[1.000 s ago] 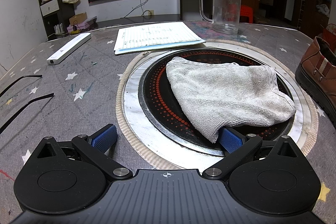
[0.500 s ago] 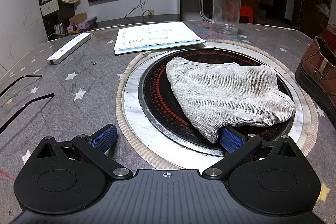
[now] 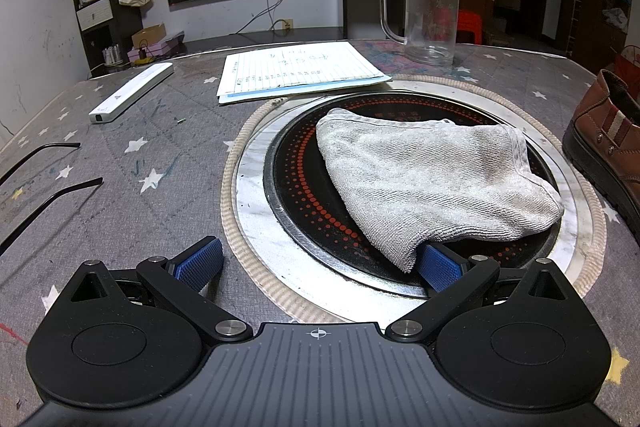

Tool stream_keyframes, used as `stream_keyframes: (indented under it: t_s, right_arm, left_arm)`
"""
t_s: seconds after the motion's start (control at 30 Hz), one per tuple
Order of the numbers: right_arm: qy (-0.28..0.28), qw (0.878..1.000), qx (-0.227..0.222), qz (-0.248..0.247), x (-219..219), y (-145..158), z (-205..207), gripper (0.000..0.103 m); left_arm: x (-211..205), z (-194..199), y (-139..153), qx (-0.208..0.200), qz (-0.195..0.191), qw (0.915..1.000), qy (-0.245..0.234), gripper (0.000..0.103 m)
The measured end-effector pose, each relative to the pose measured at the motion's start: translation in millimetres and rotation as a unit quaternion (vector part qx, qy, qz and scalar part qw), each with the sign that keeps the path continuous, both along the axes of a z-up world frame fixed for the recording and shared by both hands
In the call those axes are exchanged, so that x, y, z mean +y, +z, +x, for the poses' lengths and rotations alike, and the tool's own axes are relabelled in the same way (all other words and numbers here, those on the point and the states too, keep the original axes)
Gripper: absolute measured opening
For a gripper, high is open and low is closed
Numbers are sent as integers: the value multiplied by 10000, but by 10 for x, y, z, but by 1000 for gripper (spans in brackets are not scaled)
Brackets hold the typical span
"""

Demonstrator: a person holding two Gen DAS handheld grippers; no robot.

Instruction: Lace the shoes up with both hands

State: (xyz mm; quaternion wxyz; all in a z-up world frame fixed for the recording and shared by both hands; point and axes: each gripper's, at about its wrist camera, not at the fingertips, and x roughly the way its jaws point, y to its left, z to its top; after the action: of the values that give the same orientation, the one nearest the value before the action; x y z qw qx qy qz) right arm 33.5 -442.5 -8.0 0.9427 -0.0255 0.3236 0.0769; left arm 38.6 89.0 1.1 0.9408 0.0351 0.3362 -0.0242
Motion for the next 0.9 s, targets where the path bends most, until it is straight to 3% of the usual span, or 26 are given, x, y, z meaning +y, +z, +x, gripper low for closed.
stream_keyframes:
  t_s: [0.9]
  right_arm:
    - [0, 10000, -1, 0, 1, -1, 0, 103]
  left_arm:
    - [-39, -23, 2, 0, 0, 10000, 0, 103]
